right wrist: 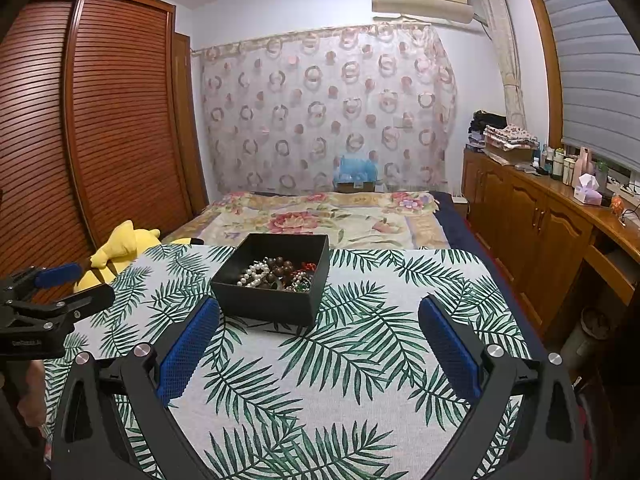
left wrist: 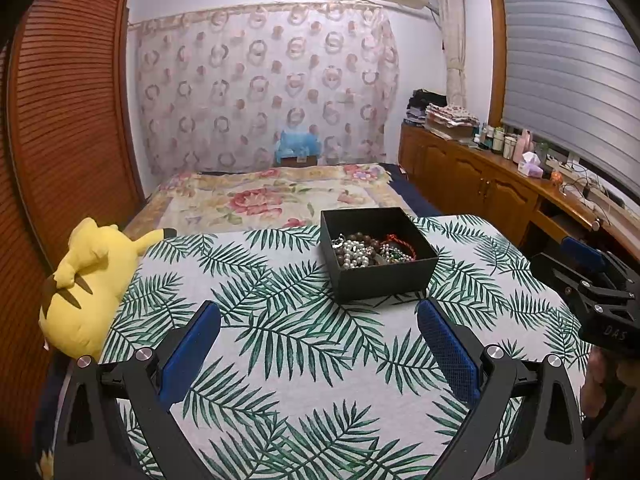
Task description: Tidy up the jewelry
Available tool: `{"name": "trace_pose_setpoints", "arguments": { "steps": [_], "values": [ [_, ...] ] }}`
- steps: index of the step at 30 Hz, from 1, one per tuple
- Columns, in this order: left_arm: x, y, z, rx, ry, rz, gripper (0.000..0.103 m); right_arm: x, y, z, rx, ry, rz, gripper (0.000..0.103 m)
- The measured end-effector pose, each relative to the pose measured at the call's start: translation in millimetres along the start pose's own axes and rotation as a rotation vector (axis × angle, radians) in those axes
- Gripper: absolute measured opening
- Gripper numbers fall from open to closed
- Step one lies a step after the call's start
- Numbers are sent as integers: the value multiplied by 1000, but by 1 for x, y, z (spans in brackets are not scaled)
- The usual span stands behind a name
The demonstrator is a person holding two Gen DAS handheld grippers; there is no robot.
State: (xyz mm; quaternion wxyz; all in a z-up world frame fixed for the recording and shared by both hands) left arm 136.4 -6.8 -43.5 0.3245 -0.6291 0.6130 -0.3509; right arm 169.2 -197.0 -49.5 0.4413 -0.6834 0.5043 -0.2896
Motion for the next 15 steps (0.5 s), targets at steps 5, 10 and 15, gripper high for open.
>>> {"name": "trace_pose_setpoints", "arguments": {
  "steps": [5,10,15],
  "values": [
    [0,0,0,2,1,0,95,0,1,0,1,0,-1,100],
    [-1,-1,0,3,0,0,95,-1,1,1,1,-1,0,100],
    [0,-1,0,3,2,0,95,-1,1,0,2,-1,-1,100]
  ]
}}
Point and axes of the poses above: each gripper's, at about its wrist camera, not at the fingertips, and z roughly the way its jaws point, x to its right, y to its underside, the point moved 9 cm from there along z, roughly the way its jaws point, and after that the axes turned 2 degrees about -z, right-handed, at the moved point
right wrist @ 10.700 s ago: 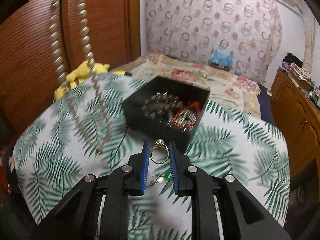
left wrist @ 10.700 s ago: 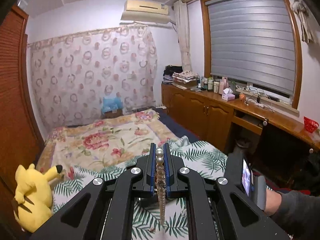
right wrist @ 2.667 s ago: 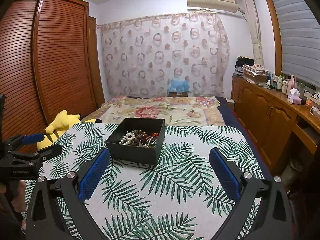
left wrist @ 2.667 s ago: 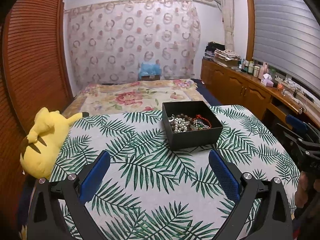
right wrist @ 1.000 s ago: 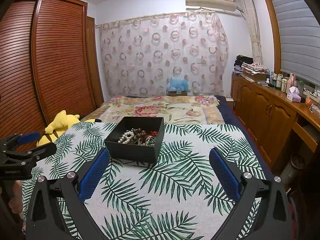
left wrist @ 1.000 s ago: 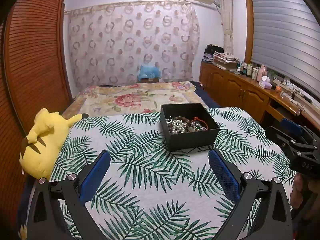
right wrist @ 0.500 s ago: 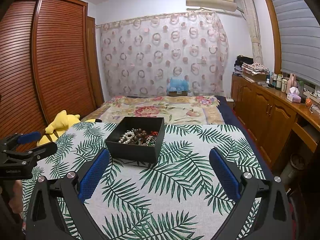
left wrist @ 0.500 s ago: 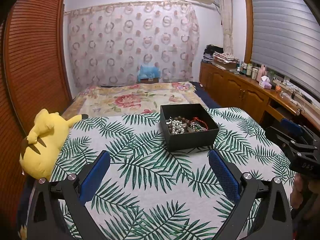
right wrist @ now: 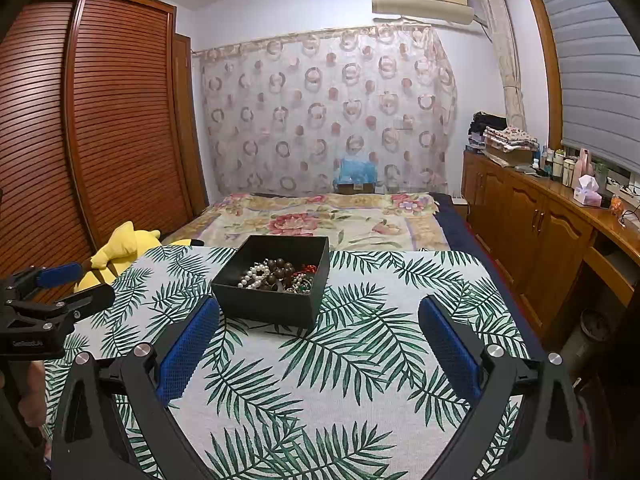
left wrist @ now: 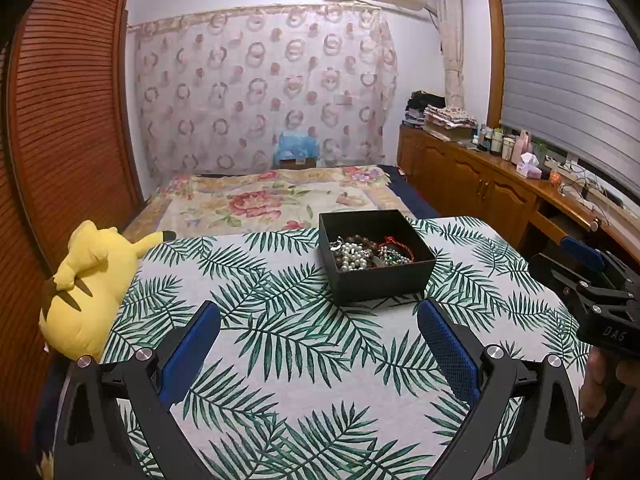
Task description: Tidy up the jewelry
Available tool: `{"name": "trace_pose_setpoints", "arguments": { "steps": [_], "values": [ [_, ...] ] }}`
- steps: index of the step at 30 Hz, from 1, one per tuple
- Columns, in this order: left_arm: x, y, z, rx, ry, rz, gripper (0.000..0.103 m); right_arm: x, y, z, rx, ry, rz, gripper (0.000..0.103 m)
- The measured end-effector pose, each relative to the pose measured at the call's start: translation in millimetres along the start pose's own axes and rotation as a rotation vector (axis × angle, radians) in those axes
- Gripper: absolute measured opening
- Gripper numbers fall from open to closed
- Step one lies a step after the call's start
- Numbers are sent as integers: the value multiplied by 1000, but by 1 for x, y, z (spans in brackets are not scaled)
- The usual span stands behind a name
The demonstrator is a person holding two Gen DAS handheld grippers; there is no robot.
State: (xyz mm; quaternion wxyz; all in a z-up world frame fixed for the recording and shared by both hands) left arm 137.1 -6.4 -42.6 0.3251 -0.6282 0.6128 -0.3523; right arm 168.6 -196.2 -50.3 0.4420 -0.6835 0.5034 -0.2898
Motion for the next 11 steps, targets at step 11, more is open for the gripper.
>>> {"name": "trace_pose_setpoints", "arguments": {
  "steps": [11],
  "values": [
    [0,0,0,-2,-3,3,95,0,1,0,0,0,1,100]
  ]
}}
Point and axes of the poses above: each gripper's, at about its wrist camera, not at the fingertips, and z roughly the way its jaws point, x to its right, y to its underside, the point moved 9 cm from there along z, roughly the way its jaws point, and after that the axes turned 2 degrees about -z, right-handed, at the moved point
